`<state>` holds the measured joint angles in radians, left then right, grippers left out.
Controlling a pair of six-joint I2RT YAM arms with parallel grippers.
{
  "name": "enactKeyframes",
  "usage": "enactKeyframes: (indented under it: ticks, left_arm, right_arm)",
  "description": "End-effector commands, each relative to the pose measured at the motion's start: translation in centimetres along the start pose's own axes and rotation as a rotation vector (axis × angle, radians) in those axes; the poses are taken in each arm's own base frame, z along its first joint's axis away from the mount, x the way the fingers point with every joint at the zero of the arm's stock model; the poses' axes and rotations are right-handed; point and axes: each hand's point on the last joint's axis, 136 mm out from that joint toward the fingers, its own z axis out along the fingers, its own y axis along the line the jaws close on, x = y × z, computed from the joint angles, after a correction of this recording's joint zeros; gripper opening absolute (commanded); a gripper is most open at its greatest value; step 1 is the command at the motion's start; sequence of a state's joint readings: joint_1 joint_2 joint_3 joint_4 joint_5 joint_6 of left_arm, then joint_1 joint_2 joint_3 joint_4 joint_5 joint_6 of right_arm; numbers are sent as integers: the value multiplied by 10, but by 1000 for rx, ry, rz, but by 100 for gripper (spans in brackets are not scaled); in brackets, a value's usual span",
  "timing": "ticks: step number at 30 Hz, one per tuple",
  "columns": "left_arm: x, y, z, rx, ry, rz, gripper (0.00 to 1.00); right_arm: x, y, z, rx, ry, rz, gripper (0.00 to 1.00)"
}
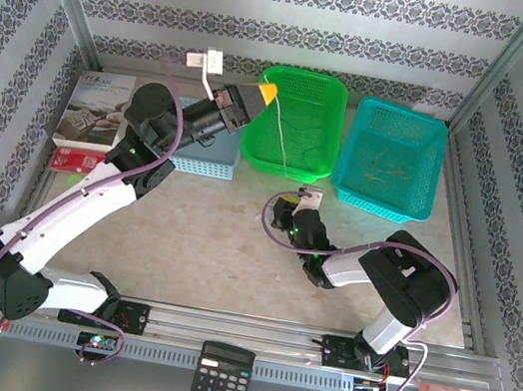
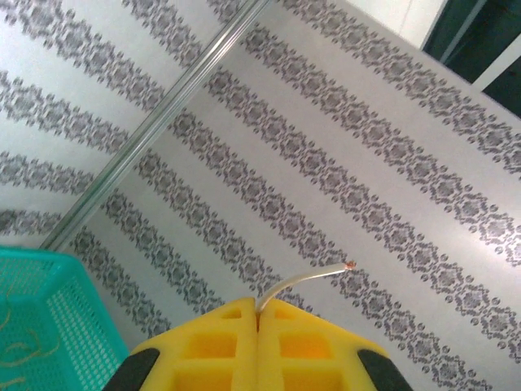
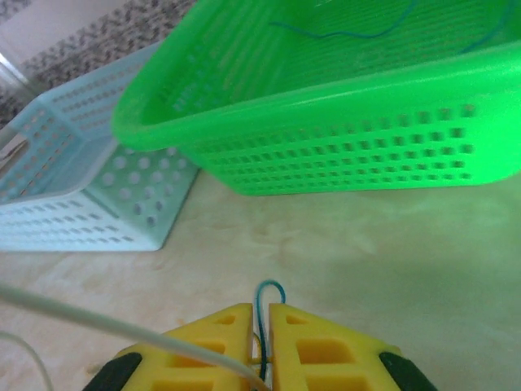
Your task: Untangle the cables
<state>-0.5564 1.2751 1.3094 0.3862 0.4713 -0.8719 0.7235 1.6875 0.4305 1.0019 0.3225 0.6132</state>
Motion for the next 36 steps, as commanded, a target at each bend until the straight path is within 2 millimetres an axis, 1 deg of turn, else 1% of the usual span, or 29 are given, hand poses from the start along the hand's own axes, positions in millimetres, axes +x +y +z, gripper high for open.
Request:
enactKeyframes:
  ticks: [1, 3, 6, 9, 12, 14, 16, 23, 31, 35, 36]
  left_arm:
    - [-42, -50, -5, 71, -87, 117, 0]
    - [-56, -59, -7, 60, -108, 162, 0]
    - [-72, -66, -7, 53, -132, 195, 0]
    - [-84, -69, -7, 48, -149, 217, 0]
    - [-91, -68, -7, 34, -160, 237, 0]
    - [-96, -65, -9, 12, -169, 253, 0]
    - [-107, -64, -14, -8, -191, 279, 0]
    - [-156, -60, -31, -71, -295, 344, 0]
    - [-206, -70, -32, -89, -386, 415, 0]
    - [-224, -75, -31, -102, -415, 450, 0]
    - [-227, -73, -30, -110, -417, 456, 0]
  right_arm:
    - [4, -35, -9, 107, -42, 70, 17]
    - [9, -45, -15, 129, -36, 79, 28]
    - [17, -57, -24, 156, -23, 89, 45]
    - [20, -62, -29, 166, -23, 99, 52]
    - [21, -65, -32, 169, -19, 105, 55]
    - [22, -63, -33, 157, -14, 108, 57]
    - [22, -60, -33, 148, -10, 106, 59]
    - [25, -63, -34, 153, 1, 108, 64]
    - [29, -67, -37, 166, 10, 111, 66]
    - [29, -66, -37, 158, 16, 111, 66]
    - [29, -65, -38, 153, 17, 109, 66]
